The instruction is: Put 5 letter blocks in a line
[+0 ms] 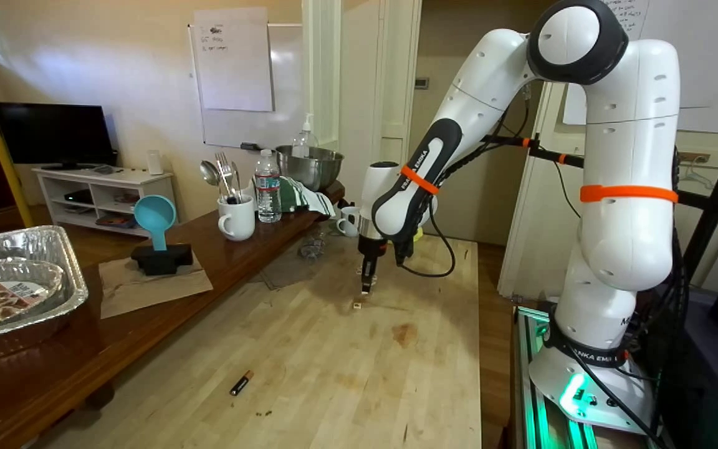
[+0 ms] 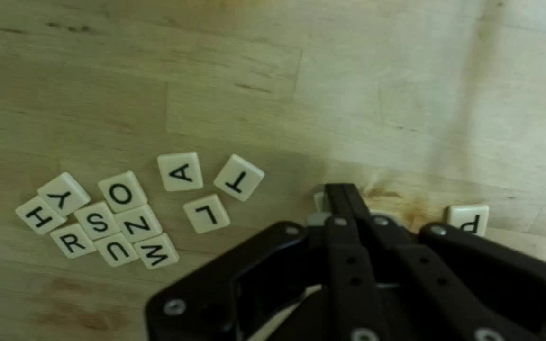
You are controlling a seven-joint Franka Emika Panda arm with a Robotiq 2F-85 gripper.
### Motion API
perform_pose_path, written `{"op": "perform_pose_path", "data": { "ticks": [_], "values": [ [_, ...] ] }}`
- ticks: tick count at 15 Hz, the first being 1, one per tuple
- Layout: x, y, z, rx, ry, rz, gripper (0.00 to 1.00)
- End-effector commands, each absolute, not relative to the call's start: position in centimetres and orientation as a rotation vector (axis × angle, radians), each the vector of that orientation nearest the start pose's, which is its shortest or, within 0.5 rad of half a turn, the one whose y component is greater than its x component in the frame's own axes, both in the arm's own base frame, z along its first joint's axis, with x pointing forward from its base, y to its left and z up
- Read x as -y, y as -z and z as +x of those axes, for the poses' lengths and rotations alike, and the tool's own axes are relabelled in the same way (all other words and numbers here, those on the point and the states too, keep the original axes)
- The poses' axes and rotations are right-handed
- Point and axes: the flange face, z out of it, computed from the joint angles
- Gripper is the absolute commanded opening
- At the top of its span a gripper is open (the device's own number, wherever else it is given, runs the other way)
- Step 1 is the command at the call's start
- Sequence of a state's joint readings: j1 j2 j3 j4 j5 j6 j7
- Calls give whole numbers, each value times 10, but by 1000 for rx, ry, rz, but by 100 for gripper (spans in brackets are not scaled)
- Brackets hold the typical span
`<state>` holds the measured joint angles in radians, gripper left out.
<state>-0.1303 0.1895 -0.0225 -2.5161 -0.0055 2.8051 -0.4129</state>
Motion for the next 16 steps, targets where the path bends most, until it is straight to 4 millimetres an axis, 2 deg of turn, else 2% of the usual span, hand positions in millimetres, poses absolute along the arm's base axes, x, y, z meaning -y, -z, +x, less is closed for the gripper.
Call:
{"op": "perform_pose_path", "data": {
  "ticks": [1,16],
  "values": [
    [57,-205,470,396,85,-3111,0],
    [33,-203,472,288,22,-3064,0]
  ]
}}
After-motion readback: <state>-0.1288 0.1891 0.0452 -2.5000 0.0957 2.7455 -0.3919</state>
